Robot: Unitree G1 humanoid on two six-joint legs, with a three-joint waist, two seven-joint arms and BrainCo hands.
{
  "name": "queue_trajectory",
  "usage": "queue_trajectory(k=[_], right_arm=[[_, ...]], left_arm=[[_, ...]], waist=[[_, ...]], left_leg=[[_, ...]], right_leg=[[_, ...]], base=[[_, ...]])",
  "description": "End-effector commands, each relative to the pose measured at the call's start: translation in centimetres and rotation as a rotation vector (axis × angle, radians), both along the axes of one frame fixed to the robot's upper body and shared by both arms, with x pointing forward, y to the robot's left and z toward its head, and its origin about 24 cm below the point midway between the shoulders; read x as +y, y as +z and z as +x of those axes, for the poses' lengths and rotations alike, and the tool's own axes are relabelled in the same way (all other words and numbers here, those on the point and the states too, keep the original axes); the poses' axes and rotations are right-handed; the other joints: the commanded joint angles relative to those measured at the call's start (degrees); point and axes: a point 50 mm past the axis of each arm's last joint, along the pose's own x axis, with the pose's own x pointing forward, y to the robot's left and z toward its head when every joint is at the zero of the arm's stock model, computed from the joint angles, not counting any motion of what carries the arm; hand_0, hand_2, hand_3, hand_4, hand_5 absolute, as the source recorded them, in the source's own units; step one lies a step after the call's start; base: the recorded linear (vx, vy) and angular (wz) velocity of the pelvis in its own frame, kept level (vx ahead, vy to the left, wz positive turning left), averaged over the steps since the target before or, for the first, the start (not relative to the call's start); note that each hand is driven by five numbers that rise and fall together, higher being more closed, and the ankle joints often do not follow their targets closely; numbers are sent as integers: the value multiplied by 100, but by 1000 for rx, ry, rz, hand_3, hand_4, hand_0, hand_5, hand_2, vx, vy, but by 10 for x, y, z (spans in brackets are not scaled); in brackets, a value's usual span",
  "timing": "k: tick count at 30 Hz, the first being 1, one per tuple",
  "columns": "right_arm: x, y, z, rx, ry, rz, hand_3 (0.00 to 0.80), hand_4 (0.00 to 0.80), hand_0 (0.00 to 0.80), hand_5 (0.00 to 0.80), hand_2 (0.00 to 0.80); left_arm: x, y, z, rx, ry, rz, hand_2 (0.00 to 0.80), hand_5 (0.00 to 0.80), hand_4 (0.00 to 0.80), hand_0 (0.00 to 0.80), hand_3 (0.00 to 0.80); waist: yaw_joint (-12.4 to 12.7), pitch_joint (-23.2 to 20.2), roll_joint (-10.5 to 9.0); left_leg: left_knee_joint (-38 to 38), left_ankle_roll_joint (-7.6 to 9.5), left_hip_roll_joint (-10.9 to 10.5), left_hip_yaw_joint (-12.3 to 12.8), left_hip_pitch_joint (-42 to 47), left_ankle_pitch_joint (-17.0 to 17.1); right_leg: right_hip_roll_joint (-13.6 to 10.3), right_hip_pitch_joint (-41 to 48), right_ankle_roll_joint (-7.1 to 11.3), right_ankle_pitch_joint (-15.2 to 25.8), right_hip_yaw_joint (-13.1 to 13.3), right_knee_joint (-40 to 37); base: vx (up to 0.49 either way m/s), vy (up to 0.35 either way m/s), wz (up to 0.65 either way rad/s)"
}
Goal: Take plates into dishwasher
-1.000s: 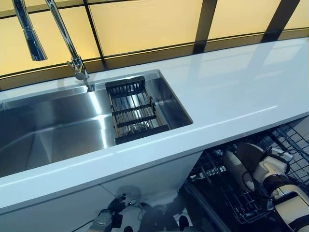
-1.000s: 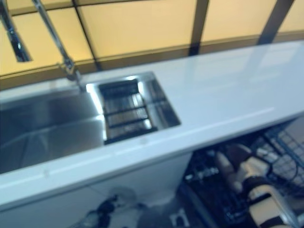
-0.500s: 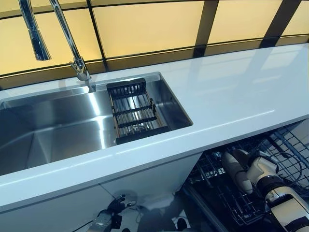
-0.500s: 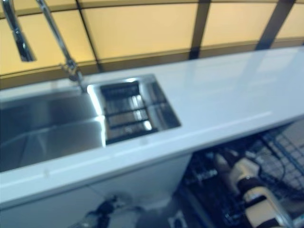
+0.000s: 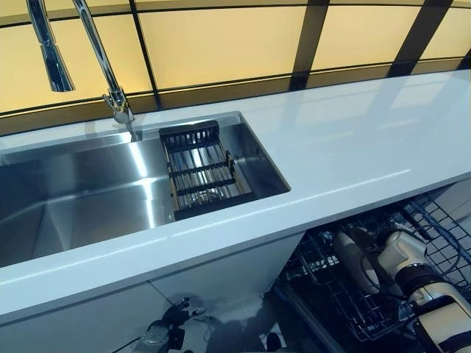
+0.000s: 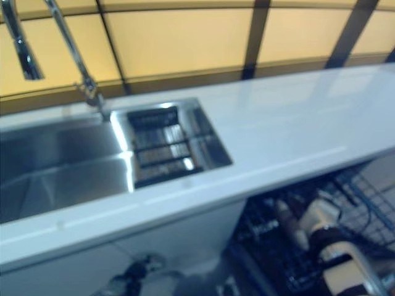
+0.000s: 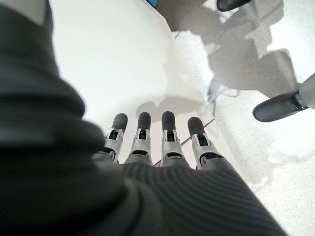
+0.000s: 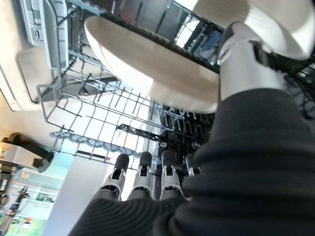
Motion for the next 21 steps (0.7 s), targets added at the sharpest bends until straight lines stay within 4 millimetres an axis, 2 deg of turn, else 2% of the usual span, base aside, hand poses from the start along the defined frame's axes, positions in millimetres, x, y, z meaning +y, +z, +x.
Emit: queue_trajectory(k=[1, 4, 12, 17, 21], right_arm=[[-31, 52, 2, -80, -53, -76, 0, 0, 0, 0, 0], [-53, 75, -9, -146, -74, -111, 0, 0, 0, 0, 0], [-86, 138, -34, -273, -102, -195, 0, 0, 0, 0, 0], [-108, 162, -52, -322, -180, -238, 0, 0, 0, 0, 0], [-127, 168, -67, -352, -285, -208, 0, 0, 0, 0, 0]], left_arm=[[10, 9, 22, -55, 14, 36, 0, 0, 0, 0, 0], [15, 9, 21, -55, 36, 42, 0, 0, 0, 0, 0], [27, 7, 9, -46, 94, 62, 0, 0, 0, 0, 0], [30, 7, 6, -56, 121, 70, 0, 0, 0, 0, 0], [33, 7, 5, -53, 133, 83, 0, 0, 0, 0, 0]], waist=[[-65, 177, -279], [-151, 176, -351], [-393, 70, -477], [-462, 58, -519], [-458, 27, -539]], left_leg=[[13, 349, -267, -154, 254, -376], [13, 350, -260, -124, 254, -386], [13, 353, -229, 48, 273, -409], [13, 356, -217, 159, 302, -424], [13, 368, -218, 207, 304, -429]], right_leg=[[274, -162, -2, 225, 31, 6], [309, -144, 5, 218, 76, 6], [379, -200, 29, 232, 223, 6], [402, -207, 41, 239, 296, 6], [392, -177, 37, 221, 276, 6]], base=[[0, 0, 0], [0, 0, 0], [8, 8, -12], [-4, 21, -15], [-30, 35, -6]])
